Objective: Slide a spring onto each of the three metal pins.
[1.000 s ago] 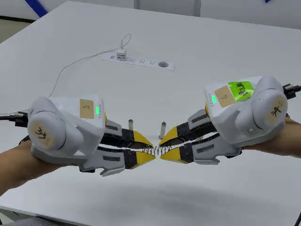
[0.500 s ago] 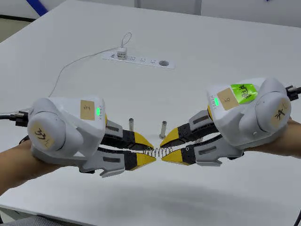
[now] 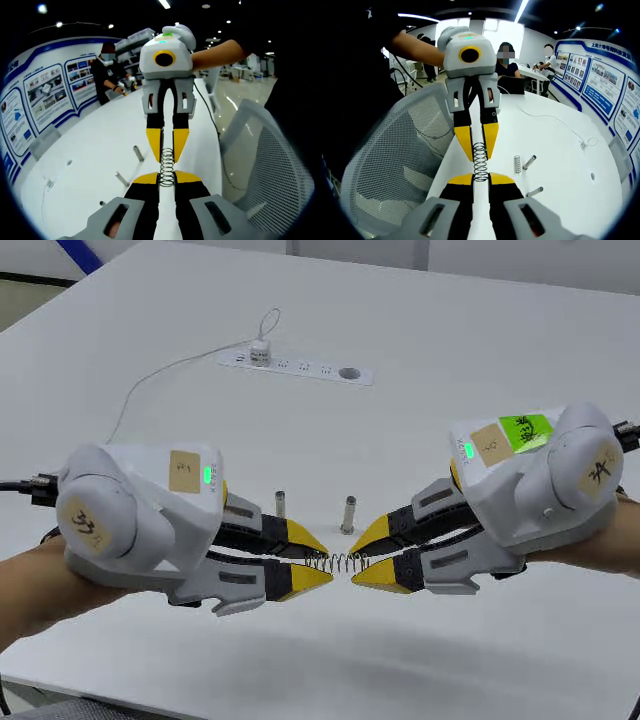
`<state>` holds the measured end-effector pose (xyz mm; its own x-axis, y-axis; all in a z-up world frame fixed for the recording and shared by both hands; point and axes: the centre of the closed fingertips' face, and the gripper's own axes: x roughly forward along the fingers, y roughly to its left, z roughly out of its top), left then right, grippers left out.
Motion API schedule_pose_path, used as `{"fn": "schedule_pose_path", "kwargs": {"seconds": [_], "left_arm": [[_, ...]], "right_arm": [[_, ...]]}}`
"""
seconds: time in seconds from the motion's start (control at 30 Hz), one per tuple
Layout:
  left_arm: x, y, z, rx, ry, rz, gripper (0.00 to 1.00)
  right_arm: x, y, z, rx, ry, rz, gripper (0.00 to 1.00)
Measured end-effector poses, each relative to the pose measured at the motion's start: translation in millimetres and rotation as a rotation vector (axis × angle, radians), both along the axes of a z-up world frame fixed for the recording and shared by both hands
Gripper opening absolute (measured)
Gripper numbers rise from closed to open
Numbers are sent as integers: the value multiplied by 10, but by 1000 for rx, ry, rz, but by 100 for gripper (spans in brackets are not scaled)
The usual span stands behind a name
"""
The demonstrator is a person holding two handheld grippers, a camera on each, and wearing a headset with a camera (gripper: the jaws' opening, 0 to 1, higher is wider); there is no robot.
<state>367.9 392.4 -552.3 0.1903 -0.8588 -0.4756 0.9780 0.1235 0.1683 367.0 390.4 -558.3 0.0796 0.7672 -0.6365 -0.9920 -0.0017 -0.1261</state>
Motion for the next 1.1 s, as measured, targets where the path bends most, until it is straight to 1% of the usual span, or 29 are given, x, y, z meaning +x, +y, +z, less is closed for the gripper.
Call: {"fn": "schedule_pose_path", "kwargs": {"seconds": [0.07,0.13,0.27,0.3,0.33,0.4,0.5,0.7,0.8,0.93,1.1], "left_arm": [[1,-3,-5,4,-1,1,10],[5,-2,-9,7,3,4,10],[15,-2,0,5,-2,9,10],[20,-2,4,4,-3,11,10],[27,-2,7,3,-5,13,10],[33,-3,8,2,-5,15,10],[42,1,5,6,-7,19,10],[37,3,0,8,-6,19,10],[38,-4,-4,2,3,21,10],[21,-22,-20,6,7,15,10],[16,-50,-17,2,8,16,10]], "right_arm": [[-1,0,18,6,4,1,11],[-5,3,59,24,15,1,11],[-6,28,178,82,40,-7,11],[-2,31,198,90,38,-8,11],[-2,48,234,111,47,-13,11],[-3,67,267,128,51,-13,11],[-5,94,278,134,46,-14,11],[-26,145,330,176,64,-21,11],[-26,160,351,189,72,-25,11],[-41,203,384,208,81,-24,11],[-44,237,422,229,96,-26,11]]}}
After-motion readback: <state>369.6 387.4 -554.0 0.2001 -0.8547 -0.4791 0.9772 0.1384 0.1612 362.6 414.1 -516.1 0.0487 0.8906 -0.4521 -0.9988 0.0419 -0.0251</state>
